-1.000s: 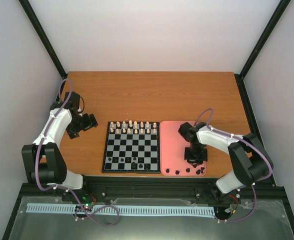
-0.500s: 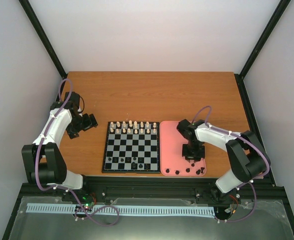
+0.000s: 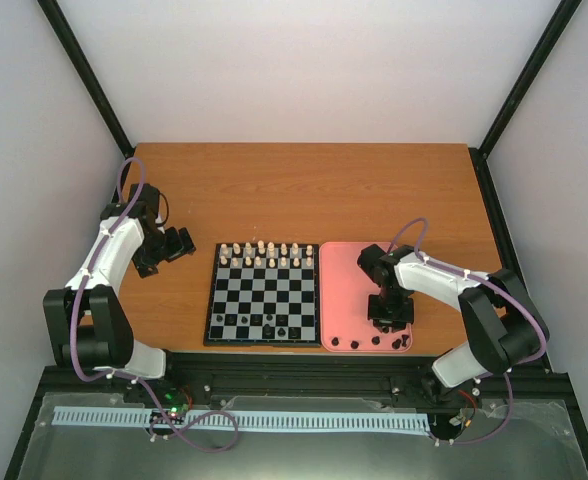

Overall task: Set up the chess pieces on the board
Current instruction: Pick up the chess piece from the storage box, then place the chess piece on the chessboard.

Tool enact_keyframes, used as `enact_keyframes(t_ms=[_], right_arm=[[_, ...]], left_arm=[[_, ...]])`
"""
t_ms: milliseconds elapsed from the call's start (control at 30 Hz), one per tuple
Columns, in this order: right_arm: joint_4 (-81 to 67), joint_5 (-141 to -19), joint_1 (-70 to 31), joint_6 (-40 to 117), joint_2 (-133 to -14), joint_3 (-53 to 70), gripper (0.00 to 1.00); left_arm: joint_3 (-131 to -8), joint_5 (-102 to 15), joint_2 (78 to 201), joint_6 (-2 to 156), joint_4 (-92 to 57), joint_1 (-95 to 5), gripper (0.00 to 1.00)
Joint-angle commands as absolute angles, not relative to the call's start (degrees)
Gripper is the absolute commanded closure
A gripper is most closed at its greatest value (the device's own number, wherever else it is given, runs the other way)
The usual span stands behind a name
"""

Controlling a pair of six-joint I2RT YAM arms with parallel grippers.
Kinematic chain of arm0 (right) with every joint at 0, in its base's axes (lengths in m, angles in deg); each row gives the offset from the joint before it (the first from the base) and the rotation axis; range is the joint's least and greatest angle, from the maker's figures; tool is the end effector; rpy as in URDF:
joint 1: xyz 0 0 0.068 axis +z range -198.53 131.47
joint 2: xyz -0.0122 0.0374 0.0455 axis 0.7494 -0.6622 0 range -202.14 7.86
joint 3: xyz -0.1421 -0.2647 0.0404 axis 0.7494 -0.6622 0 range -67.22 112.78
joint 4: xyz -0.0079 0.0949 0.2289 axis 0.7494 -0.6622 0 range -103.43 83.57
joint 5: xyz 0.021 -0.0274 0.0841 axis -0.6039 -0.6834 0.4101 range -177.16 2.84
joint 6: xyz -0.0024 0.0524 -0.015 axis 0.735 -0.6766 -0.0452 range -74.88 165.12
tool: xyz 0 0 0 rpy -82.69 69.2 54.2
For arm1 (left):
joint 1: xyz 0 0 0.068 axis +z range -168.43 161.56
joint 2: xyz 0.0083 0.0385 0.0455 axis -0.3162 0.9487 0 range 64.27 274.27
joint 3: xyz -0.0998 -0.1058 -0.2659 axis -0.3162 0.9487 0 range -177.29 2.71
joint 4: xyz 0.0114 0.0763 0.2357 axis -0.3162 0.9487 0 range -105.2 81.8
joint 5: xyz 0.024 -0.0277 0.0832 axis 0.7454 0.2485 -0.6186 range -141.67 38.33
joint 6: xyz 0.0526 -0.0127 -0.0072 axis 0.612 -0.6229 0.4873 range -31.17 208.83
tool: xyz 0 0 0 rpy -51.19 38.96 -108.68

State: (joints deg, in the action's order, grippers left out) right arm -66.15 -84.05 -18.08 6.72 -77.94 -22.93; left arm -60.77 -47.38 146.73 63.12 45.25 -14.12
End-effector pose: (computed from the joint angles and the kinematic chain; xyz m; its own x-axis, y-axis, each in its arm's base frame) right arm 0.1621 0.0976 0.1917 -0.9713 0.1483 0.1858 0.1356 0.9876 -0.0794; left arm 0.2387 0.0153 0.2792 -0.8565 -0.4985 -0.1335 -0.4805 0.8647 -0.1460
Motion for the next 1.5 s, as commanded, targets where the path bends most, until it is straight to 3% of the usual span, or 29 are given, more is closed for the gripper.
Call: enact_keyframes(t_ms=[0, 300, 733, 1200, 1467], right_arm=[[-64.4, -83.1, -18.6, 7.1, -78.9, -23.3, 0.72], [-64.4, -83.7, -18.6, 7.8, -80.8, -22.9, 0.73], [-63.7, -83.8, -18.6, 7.4, -79.7, -24.0, 0.89], [-68.9, -83.7, -17.5, 8.5, -79.8, -11.6, 0.91], [-71.0, -82.0, -10.4, 8.0, -84.1, -3.6, 0.93]], left_arm=[[-61.6, -47.7, 146.3, 63.5, 45.1, -14.5, 0.0], [-61.8, -47.9, 146.4, 63.5, 45.3, -14.5, 0.0], [-61.7, -47.9, 146.4, 63.5, 45.4, -14.5, 0.0], [-62.0, -48.0, 145.2, 63.5, 45.3, -14.5, 0.0], [-61.5, -48.1, 144.6, 63.7, 45.4, -14.5, 0.0]])
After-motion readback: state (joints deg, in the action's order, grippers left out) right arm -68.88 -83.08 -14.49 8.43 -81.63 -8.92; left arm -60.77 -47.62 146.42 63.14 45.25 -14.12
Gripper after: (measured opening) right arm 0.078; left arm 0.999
